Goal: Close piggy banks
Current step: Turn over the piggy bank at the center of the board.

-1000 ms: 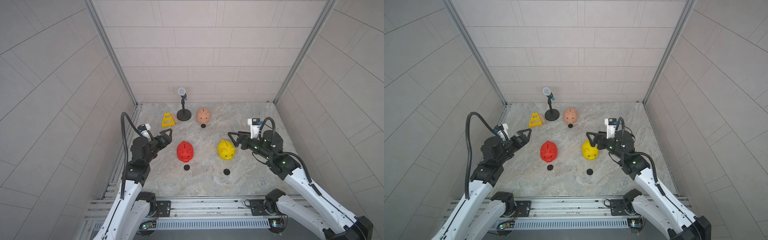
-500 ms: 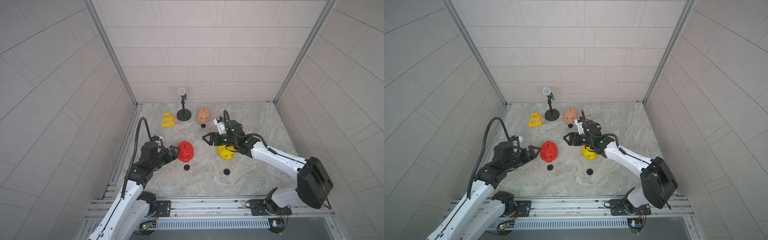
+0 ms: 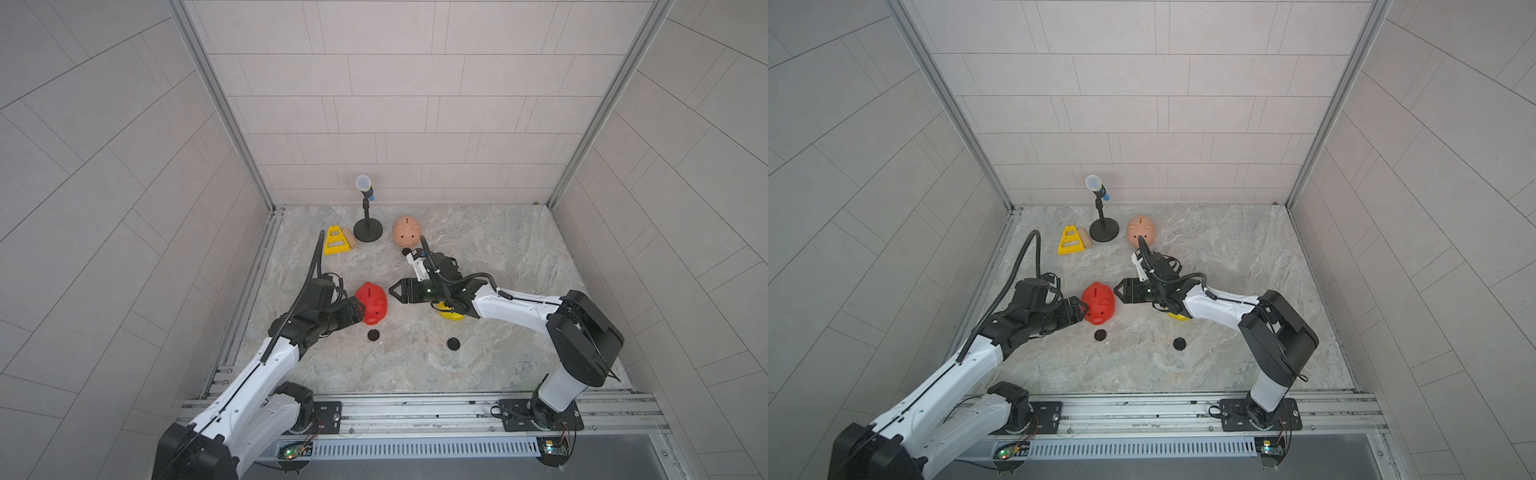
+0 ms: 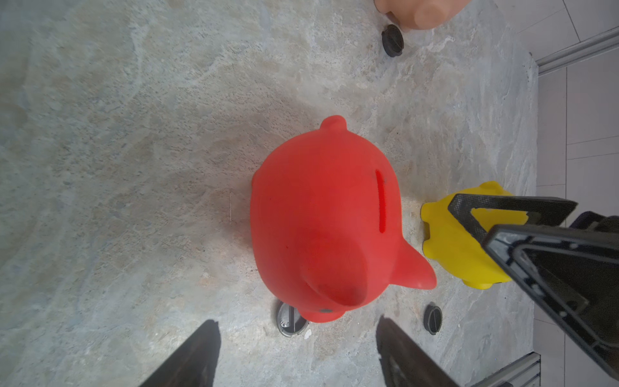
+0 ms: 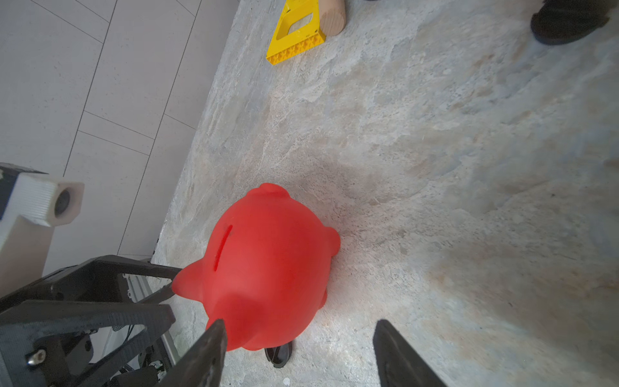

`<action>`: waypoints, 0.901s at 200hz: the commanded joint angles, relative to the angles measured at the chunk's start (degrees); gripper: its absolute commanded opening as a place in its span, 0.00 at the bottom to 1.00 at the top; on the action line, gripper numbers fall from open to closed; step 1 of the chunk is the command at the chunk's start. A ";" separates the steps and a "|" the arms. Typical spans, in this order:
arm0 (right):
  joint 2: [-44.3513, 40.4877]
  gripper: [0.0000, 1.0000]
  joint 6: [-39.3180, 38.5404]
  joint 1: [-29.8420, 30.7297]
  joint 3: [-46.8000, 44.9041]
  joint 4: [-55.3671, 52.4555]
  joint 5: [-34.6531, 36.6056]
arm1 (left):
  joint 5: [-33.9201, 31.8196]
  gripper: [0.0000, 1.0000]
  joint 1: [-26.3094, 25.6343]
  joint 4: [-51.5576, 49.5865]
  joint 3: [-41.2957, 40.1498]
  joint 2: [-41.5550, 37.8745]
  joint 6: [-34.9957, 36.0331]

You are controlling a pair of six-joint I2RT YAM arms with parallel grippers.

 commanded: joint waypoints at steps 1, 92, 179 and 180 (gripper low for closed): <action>0.64 0.69 0.37 1.30 -0.67 2.03 1.74 | 0.39 0.78 -0.31 2.98 1.61 1.08 1.43; 0.30 0.62 -4.44 1.94 -0.99 -0.14 4.40 | 1.61 0.71 -0.75 7.09 1.83 4.61 1.76; 0.80 0.59 -5.67 1.95 -0.92 -1.00 4.51 | -0.20 0.60 -0.73 7.97 1.65 5.92 1.32; 0.85 0.59 -5.72 1.95 -0.92 -1.01 4.49 | -0.21 0.59 -0.73 7.97 1.65 5.91 1.28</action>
